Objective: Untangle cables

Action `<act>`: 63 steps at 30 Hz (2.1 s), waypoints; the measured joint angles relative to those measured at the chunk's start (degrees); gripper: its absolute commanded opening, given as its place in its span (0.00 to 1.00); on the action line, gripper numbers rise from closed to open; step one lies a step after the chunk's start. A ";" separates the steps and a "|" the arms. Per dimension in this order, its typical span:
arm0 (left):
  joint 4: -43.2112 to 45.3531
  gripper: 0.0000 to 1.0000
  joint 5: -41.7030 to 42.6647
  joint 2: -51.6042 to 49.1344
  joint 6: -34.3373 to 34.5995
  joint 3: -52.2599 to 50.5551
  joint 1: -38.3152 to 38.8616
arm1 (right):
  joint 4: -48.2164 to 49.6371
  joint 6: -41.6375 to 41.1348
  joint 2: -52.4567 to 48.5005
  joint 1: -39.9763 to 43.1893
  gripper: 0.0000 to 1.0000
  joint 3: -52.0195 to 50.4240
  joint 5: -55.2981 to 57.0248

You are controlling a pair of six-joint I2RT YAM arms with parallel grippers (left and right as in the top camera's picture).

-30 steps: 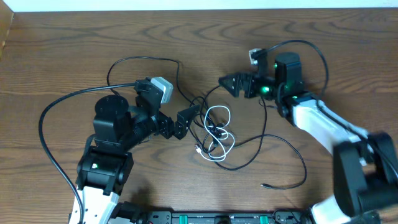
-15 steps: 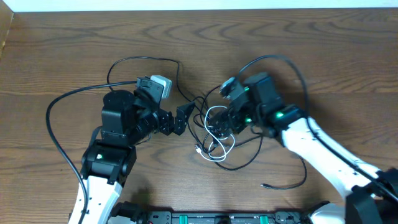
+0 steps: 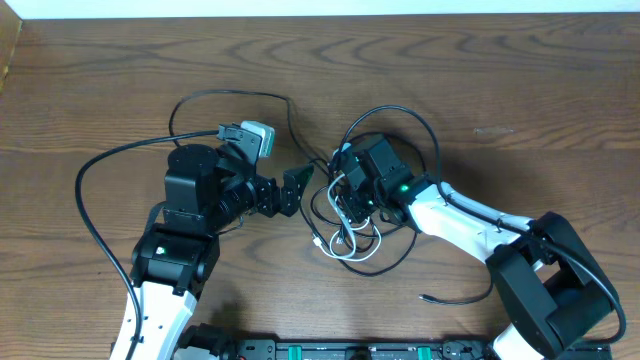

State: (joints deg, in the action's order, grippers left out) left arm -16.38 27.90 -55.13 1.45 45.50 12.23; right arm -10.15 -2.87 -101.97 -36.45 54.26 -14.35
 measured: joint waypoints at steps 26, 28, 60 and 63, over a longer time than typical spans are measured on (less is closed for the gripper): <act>19.54 0.98 16.48 -7.61 4.74 0.00 0.00 | -3.76 -21.86 46.51 9.60 0.01 -0.04 5.68; 24.06 0.98 20.68 -8.70 4.81 -0.04 -0.02 | -3.78 -23.26 45.97 9.60 0.01 -0.04 6.62; 20.06 0.98 -6.45 -9.29 36.09 -0.04 15.10 | -1.25 -10.51 43.21 4.96 0.01 -0.04 6.27; 20.02 0.98 -8.35 -9.29 36.09 -0.04 15.41 | 0.59 -9.86 43.17 4.52 0.01 -0.07 5.90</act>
State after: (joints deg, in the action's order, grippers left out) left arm 3.64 19.55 -64.42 37.54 45.45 27.64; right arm -9.56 -12.73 -58.81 -31.92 54.19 -8.45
